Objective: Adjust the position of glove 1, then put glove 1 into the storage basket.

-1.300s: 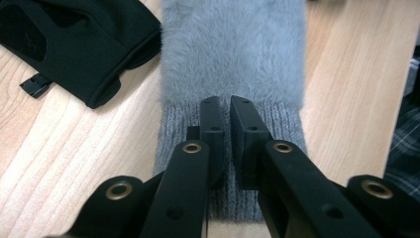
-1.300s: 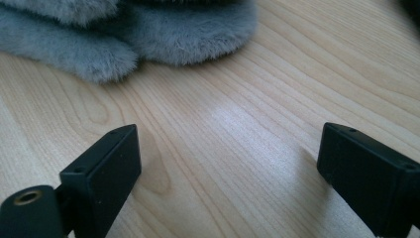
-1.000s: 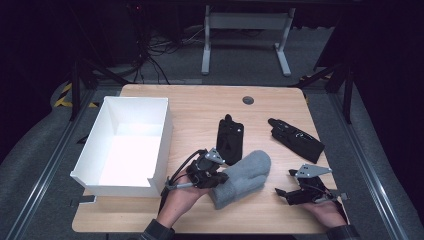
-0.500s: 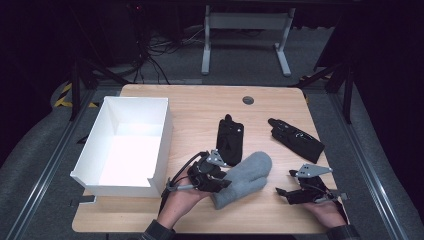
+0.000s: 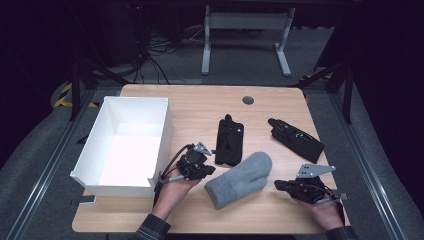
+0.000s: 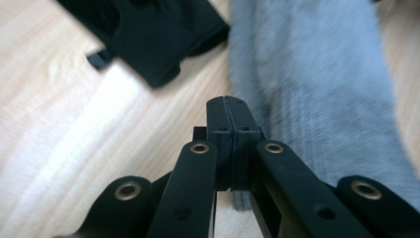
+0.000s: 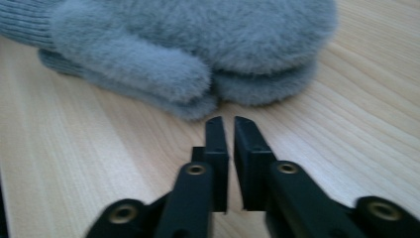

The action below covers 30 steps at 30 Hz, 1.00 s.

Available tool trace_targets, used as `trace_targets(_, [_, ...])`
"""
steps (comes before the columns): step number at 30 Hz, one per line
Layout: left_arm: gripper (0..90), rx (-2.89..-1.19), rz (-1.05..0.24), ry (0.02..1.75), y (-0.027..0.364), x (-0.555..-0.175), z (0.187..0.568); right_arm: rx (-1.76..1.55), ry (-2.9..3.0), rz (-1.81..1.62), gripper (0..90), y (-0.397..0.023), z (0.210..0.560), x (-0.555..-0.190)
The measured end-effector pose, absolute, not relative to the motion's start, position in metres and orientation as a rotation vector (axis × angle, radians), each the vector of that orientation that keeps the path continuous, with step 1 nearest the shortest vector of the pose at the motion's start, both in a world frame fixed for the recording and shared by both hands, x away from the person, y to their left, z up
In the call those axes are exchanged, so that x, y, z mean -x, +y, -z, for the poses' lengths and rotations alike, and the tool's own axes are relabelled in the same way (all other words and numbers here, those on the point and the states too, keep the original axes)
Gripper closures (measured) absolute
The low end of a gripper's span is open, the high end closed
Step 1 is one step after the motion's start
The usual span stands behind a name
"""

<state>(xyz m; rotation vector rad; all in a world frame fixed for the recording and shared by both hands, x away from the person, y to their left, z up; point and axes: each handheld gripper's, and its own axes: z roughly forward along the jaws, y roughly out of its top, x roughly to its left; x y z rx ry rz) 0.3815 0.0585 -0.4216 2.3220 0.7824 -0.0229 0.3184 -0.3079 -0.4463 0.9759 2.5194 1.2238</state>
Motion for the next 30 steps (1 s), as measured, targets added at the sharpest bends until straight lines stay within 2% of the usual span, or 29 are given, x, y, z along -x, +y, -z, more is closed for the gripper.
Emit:
trace_targets(13, [90.0, -2.359, 0.122, 0.759, 0.05, -0.374, 0.436, -0.876, 2.636, -1.224, 90.0, -0.285, 0.45, -0.316])
trace_targets(20, [90.0, -2.376, 0.163, 0.713, 0.044, -0.36, 0.438, -0.876, 2.626, -1.221, 89.7, -0.286, 0.45, -0.317])
trace_targets(23, [89.6, -2.368, 0.145, 0.717, 0.045, -0.359, 0.436, -0.88, 2.622, -1.219, 86.2, -0.287, 0.45, -0.318])
trace_targets(27, [81.8, -2.324, 0.105, 0.748, 0.052, -0.365, 0.427, -0.884, 2.596, -1.212, 74.4, -0.29, 0.45, -0.32])
trace_targets(28, [79.2, -2.324, 0.105, 0.748, 0.052, -0.365, 0.427, -0.884, 2.596, -1.212, 74.4, -0.29, 0.45, -0.32])
trace_targets(29, [79.2, -2.308, 0.096, 0.747, 0.053, -0.367, 0.423, -0.892, 2.588, -1.207, 70.8, -0.291, 0.45, -0.321])
trace_targets(30, [73.9, -2.297, 0.082, 0.743, 0.054, -0.369, 0.421, -0.912, 2.572, -1.196, 65.1, -0.293, 0.451, -0.322])
